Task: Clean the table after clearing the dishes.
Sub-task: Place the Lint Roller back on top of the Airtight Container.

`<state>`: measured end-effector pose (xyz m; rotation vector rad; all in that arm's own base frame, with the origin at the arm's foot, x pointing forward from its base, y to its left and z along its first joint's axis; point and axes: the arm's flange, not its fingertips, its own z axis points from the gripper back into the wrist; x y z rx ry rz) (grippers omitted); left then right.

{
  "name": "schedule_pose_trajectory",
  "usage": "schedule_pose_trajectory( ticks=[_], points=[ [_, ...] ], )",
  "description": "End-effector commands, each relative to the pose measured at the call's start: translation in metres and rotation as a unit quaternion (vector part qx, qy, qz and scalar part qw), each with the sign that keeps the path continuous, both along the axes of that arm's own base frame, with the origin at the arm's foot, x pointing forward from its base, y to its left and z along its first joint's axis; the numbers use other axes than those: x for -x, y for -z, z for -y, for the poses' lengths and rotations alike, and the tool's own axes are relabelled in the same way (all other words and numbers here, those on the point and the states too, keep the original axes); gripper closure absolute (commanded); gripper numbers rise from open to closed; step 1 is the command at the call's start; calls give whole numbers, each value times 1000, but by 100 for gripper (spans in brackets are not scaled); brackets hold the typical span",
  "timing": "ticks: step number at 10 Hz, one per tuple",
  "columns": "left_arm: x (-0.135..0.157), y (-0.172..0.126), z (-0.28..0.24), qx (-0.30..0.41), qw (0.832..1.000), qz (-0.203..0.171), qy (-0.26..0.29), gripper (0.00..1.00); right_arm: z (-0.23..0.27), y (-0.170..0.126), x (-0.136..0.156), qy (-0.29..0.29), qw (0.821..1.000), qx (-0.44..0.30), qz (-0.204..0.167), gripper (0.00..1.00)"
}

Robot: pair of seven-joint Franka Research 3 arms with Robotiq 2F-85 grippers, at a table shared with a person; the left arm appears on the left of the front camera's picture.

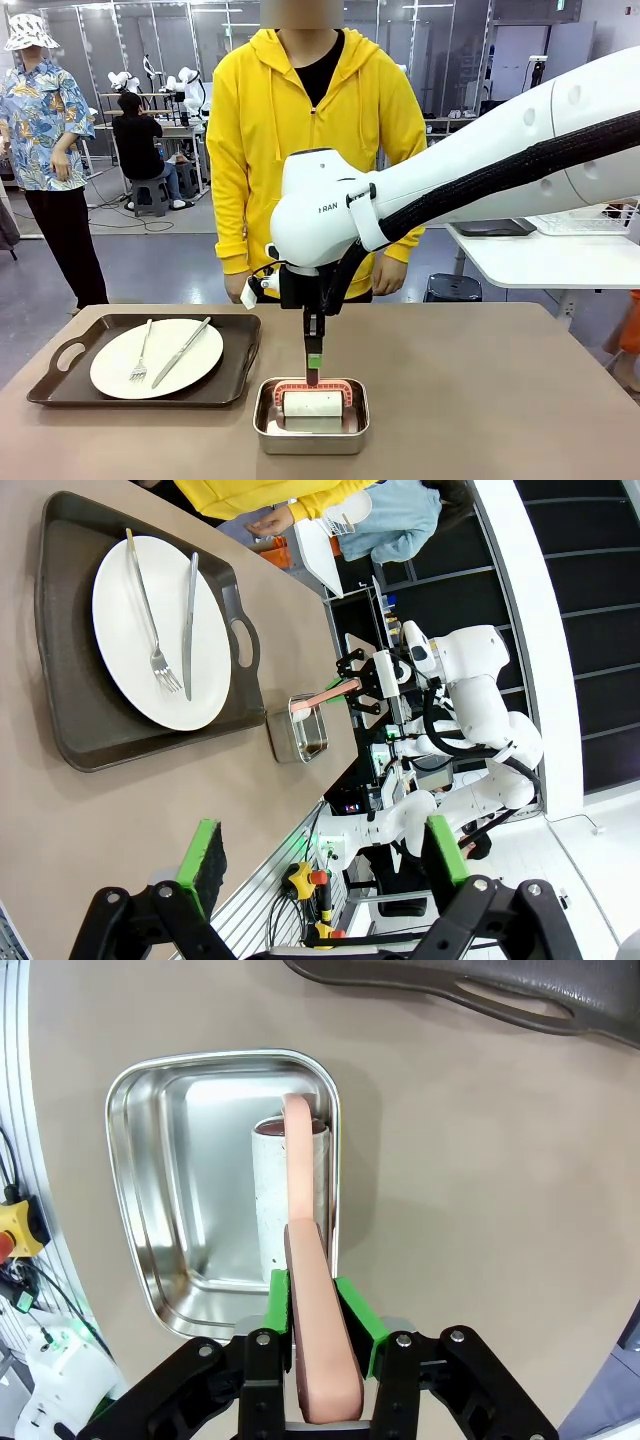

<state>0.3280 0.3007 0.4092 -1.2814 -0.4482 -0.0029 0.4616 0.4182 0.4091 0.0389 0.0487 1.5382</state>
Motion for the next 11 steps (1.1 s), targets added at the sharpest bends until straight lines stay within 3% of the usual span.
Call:
schedule_pose_trajectory(
  ticks=[1,7,10,11],
  points=[
    [2,-1,-1,1,1000,4,0,0,8,17,-1,-22,999,-24,9,77],
    [2,-1,-1,1,1000,4,0,0,25,31,-1,-25,999,-40,3,77],
    [2,-1,-1,1,1000,4,0,0,16,16,1,-14,1000,-25,2,77],
    [2,-1,-1,1,1000,4,0,0,14,9,1,-10,1000,-22,6,68]
  ],
)
